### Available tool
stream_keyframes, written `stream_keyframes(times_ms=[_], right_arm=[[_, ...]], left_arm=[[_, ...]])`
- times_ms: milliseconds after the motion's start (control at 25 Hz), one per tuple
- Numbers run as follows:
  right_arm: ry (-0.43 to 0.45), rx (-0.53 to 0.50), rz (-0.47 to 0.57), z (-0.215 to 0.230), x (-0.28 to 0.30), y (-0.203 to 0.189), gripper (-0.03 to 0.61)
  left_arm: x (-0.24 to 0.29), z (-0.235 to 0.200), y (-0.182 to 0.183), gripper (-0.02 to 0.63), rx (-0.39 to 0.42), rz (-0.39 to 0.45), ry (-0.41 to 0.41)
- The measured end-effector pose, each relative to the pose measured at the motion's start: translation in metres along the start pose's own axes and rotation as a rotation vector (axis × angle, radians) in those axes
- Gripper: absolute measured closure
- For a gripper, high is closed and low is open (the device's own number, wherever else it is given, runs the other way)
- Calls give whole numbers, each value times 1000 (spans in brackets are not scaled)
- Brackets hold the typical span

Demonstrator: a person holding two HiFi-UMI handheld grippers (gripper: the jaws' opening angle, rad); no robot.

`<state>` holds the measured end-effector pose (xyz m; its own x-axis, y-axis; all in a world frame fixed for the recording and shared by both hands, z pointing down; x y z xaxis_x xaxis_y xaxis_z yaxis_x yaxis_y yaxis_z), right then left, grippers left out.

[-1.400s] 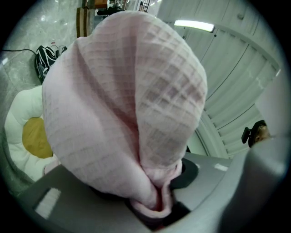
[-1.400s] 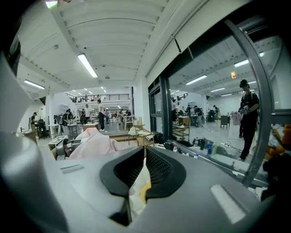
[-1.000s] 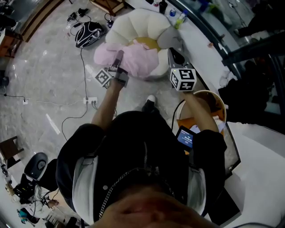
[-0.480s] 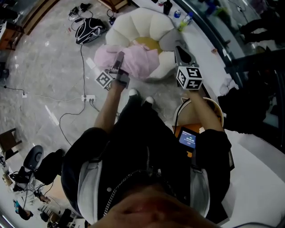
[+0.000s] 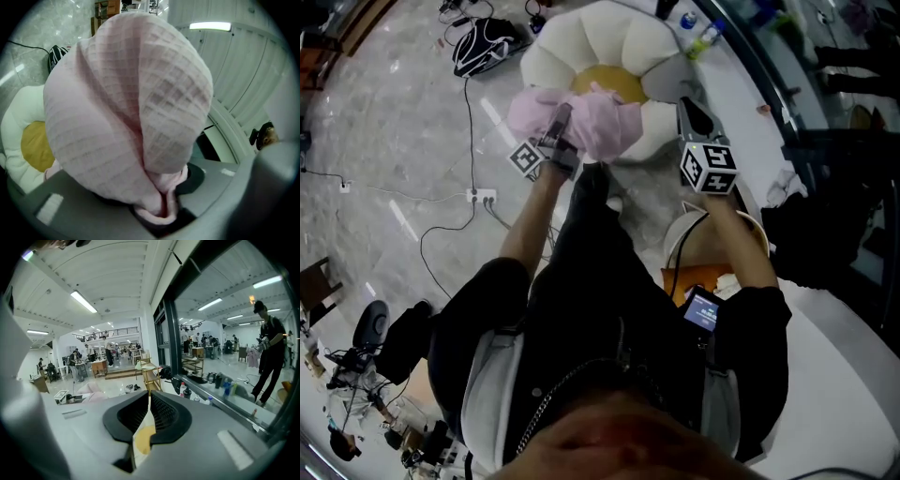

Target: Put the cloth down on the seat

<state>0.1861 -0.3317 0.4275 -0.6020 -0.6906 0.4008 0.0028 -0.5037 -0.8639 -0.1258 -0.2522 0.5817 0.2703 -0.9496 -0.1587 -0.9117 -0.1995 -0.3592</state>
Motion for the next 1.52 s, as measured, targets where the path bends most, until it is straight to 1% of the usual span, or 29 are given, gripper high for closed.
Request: stream_keyframes(times_ms=[120,200,400,480,680,880,1000,1160,1280,1440,1520], right_arm=[[-1,-6,-38,3,20,-1,578],[0,-16,-51,5,33,-2,578],[-13,-22,-33,21,72,-8,577],[-28,2,-16,26,92,-18,577],[-90,98,12,46,137,-46,577],[-139,150,-13,56,172,-87,577],[-162,175,-12,66,185,-111,577],[-210,214,-20,85,191,-146,577],[-222,210,-14,101,202,-158,577],[-239,187,6,107,223,-169,577],[-236,181,10,108,233,-176,576]], left_arm=[[18,-33,3,392,-4,-13,7],[30,-54,7,391,1,-18,-5],[63,-104,7,392,6,-44,-47],[72,-122,9,393,1,-67,-53],[99,-161,10,393,9,-130,-81],[112,-209,13,393,-3,-183,-60],[124,-238,14,392,3,-202,-84],[134,-276,-1,393,-2,-235,-104],[147,-299,-9,392,12,-244,-107],[166,-323,-14,391,16,-269,-140],[172,-335,-18,391,16,-271,-133]])
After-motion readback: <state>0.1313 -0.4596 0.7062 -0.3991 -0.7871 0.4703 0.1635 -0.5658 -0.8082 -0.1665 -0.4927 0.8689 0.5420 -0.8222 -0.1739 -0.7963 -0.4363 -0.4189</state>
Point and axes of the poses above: the fingertips, and each gripper's own axes: x forward along the fingers, z to its right, y out of its top, the point moved 8 cm from there along -x, backward along the fingers, and after that the axes turned 13 degrees about x, right-handed, at the moved point
